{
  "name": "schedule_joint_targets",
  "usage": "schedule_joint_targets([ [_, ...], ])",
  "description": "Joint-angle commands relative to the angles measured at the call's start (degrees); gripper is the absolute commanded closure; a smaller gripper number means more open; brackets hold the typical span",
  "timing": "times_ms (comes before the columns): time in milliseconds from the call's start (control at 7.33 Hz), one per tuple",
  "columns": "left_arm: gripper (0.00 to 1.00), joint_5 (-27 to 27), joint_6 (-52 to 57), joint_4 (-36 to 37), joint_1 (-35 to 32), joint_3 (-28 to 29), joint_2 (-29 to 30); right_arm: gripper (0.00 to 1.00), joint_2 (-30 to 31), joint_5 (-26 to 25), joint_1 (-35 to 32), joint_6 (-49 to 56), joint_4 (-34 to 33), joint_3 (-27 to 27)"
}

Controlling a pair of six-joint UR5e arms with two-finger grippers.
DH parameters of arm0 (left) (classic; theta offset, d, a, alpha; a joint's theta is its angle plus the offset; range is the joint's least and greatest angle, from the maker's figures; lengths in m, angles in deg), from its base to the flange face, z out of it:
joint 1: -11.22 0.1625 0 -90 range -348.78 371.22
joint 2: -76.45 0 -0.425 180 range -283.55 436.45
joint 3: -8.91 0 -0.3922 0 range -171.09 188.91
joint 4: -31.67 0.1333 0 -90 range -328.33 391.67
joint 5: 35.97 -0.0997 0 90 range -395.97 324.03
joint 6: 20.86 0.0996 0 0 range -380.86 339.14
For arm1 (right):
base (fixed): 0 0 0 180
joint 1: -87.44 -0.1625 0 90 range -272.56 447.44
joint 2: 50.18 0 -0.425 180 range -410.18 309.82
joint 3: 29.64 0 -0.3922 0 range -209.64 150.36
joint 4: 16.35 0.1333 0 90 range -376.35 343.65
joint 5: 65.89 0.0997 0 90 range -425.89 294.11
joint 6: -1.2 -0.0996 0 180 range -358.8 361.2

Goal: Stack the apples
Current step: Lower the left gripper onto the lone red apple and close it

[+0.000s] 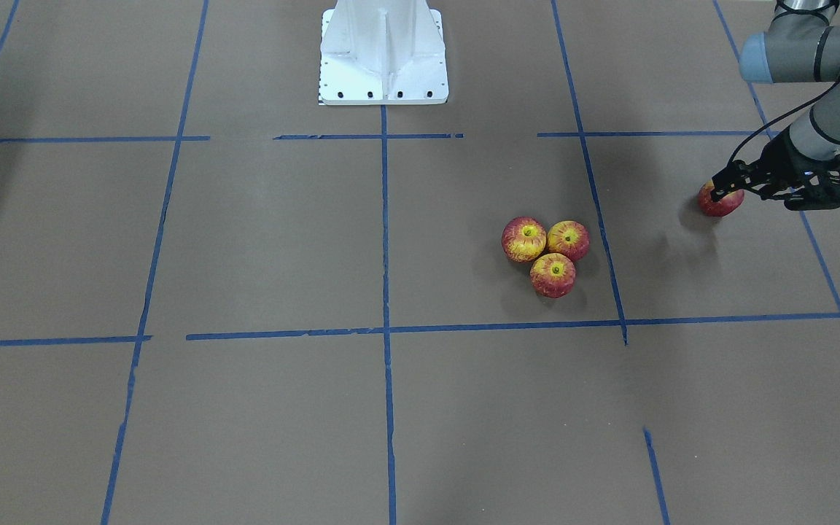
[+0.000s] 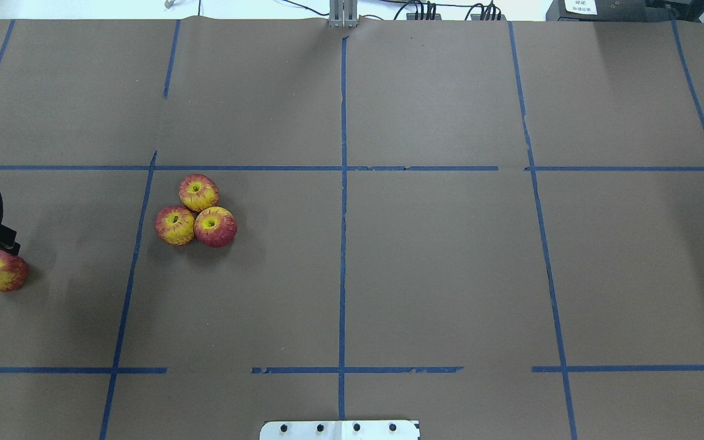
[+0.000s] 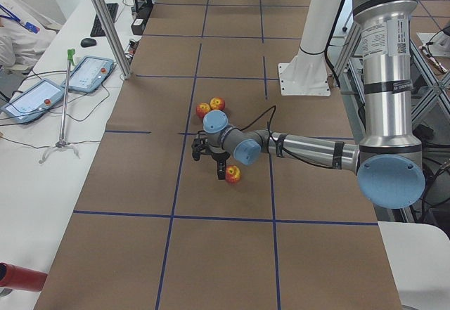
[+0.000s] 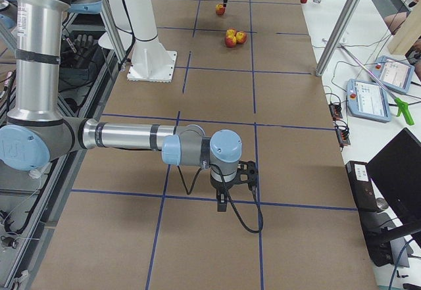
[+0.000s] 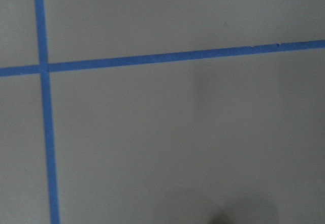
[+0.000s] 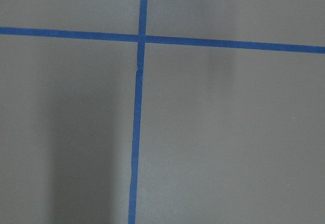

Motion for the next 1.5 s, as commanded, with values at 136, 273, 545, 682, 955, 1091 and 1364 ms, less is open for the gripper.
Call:
schedule_joint_targets([
  [136, 0.00, -0.6, -0.9, -0.1, 2.4, 1.0, -0.2, 0.00, 0.0, 0.0, 0.0, 0.0, 0.0, 0.0],
  [273, 0.00, -0.6, -1.0, -0.1, 2.8, 1.3, -0.2, 0.00, 0.0, 0.0, 0.0, 0.0, 0.0, 0.0],
  [545, 0.00, -0.6, -1.0, -0.1, 4.4, 3.6, 0.0, 0.00, 0.0, 0.0, 0.0, 0.0, 0.0, 0.0],
  [682, 0.00, -0.6, -1.0, -0.2, 5.3, 4.4, 0.4, 0.00, 0.0, 0.0, 0.0, 0.0, 0.0, 0.0],
  [955, 0.72, -0.6, -1.1, -1.7, 5.5, 4.2, 0.4, 0.00, 0.0, 0.0, 0.0, 0.0, 0.0, 0.0],
  [1091, 1.00, -0.6, -1.2, -1.5, 5.1, 2.7, 0.4, 0.00, 0.0, 0.0, 0.0, 0.0, 0.0, 0.0],
  [1364, 1.00, 0.0, -1.3, 5.4, 2.5, -10.8, 0.0, 0.00, 0.0, 0.0, 0.0, 0.0, 0.0, 0.0],
])
